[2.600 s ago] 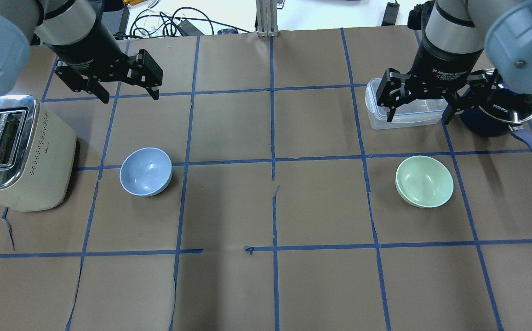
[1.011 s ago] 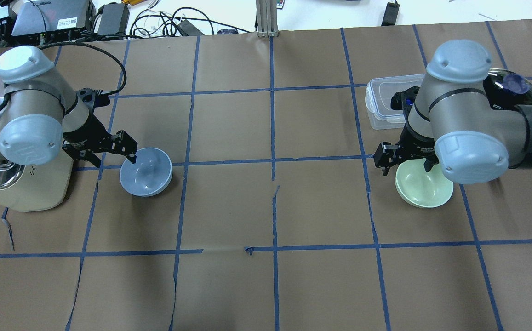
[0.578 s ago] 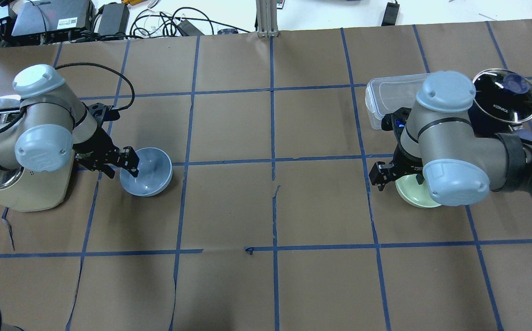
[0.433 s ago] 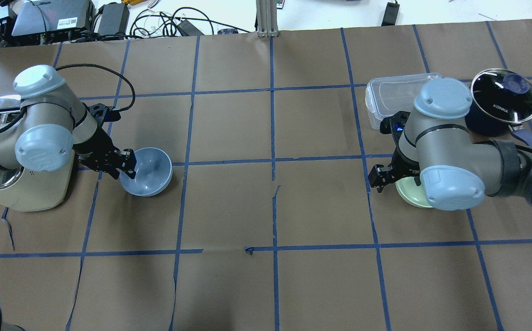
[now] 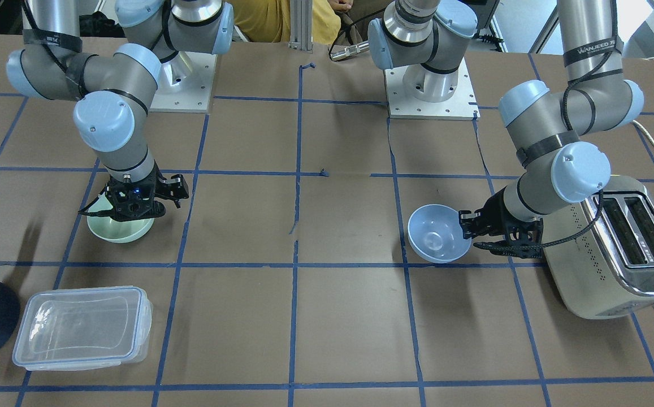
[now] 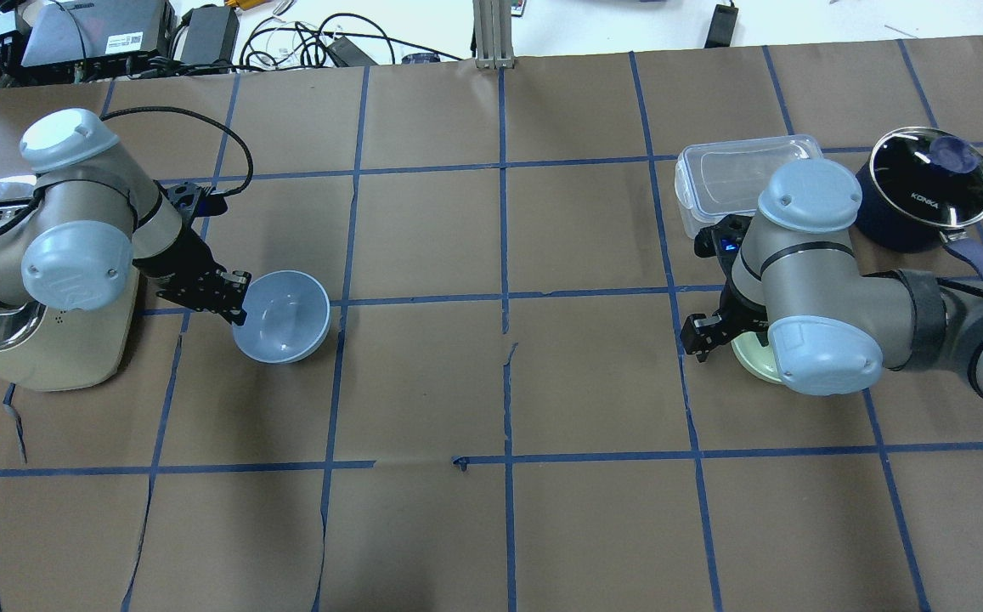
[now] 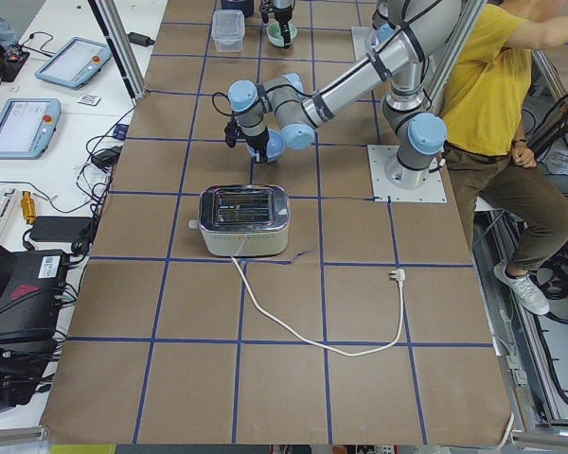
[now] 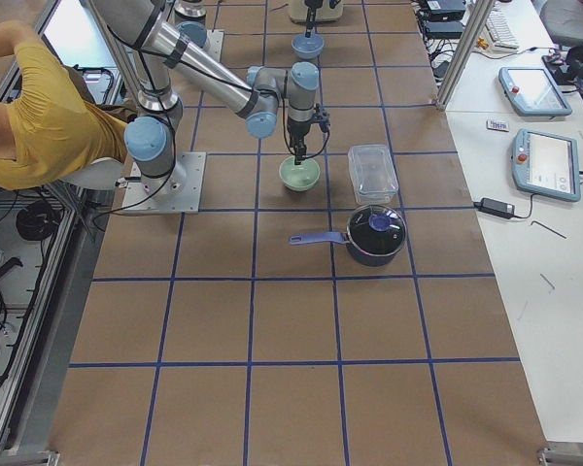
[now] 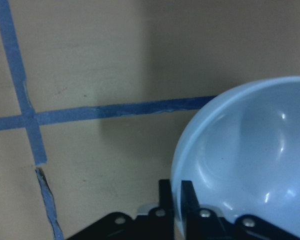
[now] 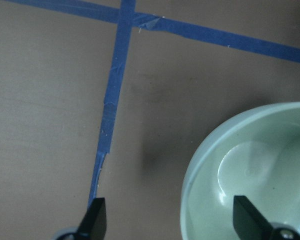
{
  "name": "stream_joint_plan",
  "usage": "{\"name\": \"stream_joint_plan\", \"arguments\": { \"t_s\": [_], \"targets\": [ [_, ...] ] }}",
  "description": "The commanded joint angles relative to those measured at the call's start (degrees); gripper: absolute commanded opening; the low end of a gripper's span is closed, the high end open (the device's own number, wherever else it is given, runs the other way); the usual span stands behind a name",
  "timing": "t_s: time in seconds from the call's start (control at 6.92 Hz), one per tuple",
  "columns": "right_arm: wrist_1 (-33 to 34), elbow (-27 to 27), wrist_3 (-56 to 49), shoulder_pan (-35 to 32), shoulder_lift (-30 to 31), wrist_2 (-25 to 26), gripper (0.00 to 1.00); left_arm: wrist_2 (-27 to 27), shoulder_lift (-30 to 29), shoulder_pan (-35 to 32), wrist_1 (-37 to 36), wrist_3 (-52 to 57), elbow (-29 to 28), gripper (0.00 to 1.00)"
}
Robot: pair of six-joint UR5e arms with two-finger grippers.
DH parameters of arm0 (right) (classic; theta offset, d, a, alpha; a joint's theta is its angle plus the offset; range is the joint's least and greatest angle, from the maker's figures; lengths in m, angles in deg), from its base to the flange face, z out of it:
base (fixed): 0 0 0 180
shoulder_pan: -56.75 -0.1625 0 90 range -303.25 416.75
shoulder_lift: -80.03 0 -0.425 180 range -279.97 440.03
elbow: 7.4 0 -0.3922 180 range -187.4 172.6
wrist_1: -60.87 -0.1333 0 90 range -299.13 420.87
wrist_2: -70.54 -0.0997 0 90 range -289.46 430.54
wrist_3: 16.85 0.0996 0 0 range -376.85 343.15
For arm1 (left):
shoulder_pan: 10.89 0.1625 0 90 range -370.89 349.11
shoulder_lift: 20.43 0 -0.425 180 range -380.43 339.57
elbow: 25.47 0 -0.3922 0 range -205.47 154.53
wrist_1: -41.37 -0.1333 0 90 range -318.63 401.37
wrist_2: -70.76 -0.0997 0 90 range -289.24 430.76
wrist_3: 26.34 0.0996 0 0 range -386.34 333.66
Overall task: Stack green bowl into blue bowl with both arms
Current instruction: 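Carry the light blue bowl with the left gripper toward the table center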
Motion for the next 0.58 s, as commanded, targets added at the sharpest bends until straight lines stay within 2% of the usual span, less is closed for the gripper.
{"name": "stream_joint_plan", "arguments": {
  "t_s": [0.0,0.14,0.29,0.43],
  "targets": [
    [0.42,0.27,-1.14,0.03,-0.41,0.42,0.59,1.31,0.05,-6.54,4.34,-9.14,-5.46,0.0],
    [0.51,0.28,-2.28,0.03,-0.59,0.86,0.49,3.92,-0.13,-12.41,4.26,-17.82,-5.93,0.0],
    [0.51,0.28,-3.51,0.12,-0.76,1.04,0.11,4.56,-0.92,-19.34,2.44,-28.08,-6.36,0.0],
    [0.42,0.28,-3.61,0.12,-0.76,0.96,0.0,4.74,-1.71,-24.29,-1.84,-35.93,-6.11,0.0]
  ]
}}
